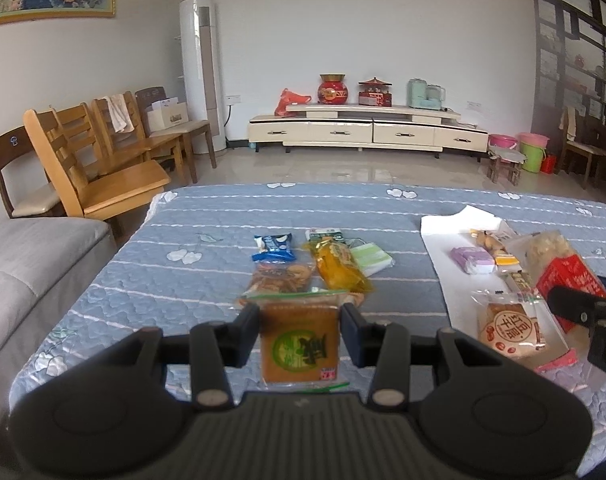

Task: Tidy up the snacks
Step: 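Carry the square pack and red-label bag over the white tray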

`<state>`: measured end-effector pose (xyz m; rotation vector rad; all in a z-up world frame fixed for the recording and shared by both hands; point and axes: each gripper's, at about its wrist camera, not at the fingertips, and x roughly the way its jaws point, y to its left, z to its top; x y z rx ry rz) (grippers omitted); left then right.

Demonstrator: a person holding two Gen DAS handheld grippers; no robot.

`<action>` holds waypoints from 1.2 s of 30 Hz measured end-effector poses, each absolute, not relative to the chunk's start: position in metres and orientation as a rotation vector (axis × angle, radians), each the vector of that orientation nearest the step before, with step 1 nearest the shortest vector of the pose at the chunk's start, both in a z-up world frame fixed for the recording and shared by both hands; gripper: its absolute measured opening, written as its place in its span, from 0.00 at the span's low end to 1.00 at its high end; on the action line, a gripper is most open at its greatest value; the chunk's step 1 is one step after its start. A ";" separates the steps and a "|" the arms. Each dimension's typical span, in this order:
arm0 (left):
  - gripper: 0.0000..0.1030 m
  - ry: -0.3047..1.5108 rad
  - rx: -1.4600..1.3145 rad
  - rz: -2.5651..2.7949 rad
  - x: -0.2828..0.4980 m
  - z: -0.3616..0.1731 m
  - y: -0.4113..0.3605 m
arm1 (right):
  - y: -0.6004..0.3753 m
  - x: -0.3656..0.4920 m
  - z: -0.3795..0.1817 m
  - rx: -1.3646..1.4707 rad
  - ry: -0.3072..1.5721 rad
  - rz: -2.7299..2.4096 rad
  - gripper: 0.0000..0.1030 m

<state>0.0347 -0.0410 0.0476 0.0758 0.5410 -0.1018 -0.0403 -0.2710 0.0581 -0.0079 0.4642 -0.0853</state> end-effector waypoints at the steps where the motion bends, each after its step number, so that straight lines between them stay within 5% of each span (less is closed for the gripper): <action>1: 0.42 0.542 0.077 -0.104 0.035 0.048 -0.042 | -0.272 -0.041 0.058 -0.007 0.463 -0.090 0.41; 36: 0.42 0.535 0.131 -0.235 0.027 0.048 -0.103 | -0.286 -0.049 0.062 0.013 0.439 -0.216 0.41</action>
